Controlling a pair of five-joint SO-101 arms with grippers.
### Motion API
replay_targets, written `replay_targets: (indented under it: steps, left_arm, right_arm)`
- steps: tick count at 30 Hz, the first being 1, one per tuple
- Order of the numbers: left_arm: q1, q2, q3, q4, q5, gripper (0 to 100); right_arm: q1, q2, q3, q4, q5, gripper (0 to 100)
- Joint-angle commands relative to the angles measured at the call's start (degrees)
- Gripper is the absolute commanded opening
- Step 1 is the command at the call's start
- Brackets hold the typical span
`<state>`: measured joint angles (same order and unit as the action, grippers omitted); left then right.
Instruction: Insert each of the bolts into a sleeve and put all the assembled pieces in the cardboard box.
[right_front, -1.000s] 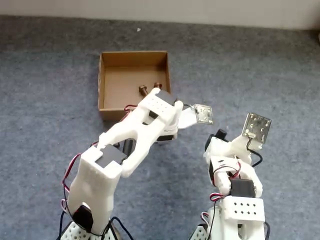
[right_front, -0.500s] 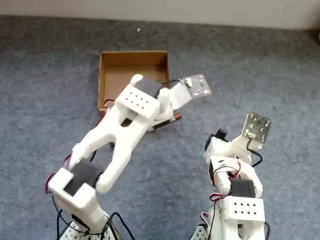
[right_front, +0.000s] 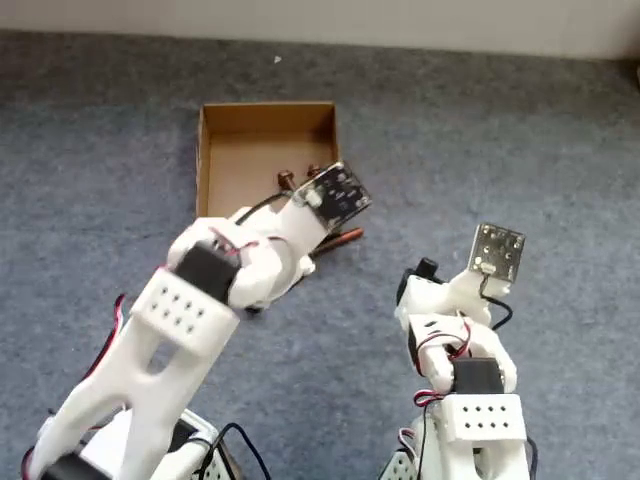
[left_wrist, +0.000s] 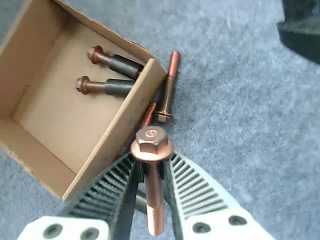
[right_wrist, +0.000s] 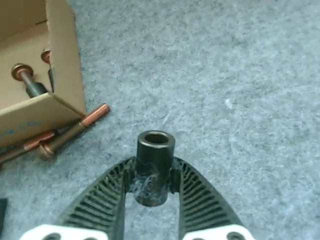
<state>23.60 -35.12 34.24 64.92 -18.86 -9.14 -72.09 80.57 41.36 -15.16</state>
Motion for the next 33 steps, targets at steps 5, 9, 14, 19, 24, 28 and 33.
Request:
replay_targets:
  steps: [5,9,14,19,24,28,33]
  left_arm:
    - [-0.48,-25.01,14.11,-10.81,10.11,1]
    - [-0.48,-34.15,21.23,-16.0,14.42,1]
    - [-2.59,-43.21,26.95,-20.66,20.31,1]
    - [-6.11,-48.4,28.18,-23.65,25.41,1]
    - [-5.76,-50.33,27.65,-24.0,28.66,1]
    - [-6.11,-50.86,27.82,-26.73,29.89,1]
    - [-5.67,-50.86,27.74,-28.75,31.91,1]
  right_arm:
    - [-11.38,-1.27,-1.45,3.12,4.75,0.5]
    - [-15.96,-1.27,-1.63,2.77,6.24,0.5]
    - [-21.23,-1.27,-2.07,0.4,10.29,0.5]
    - [-24.48,-1.36,-2.07,-2.86,10.37,0.5]
    - [-27.21,-1.36,-2.07,-6.64,13.19,0.5]
    - [-27.03,-5.67,-1.89,-9.8,15.21,0.5]
    - [-27.21,-17.8,-1.36,-10.15,15.21,0.5]
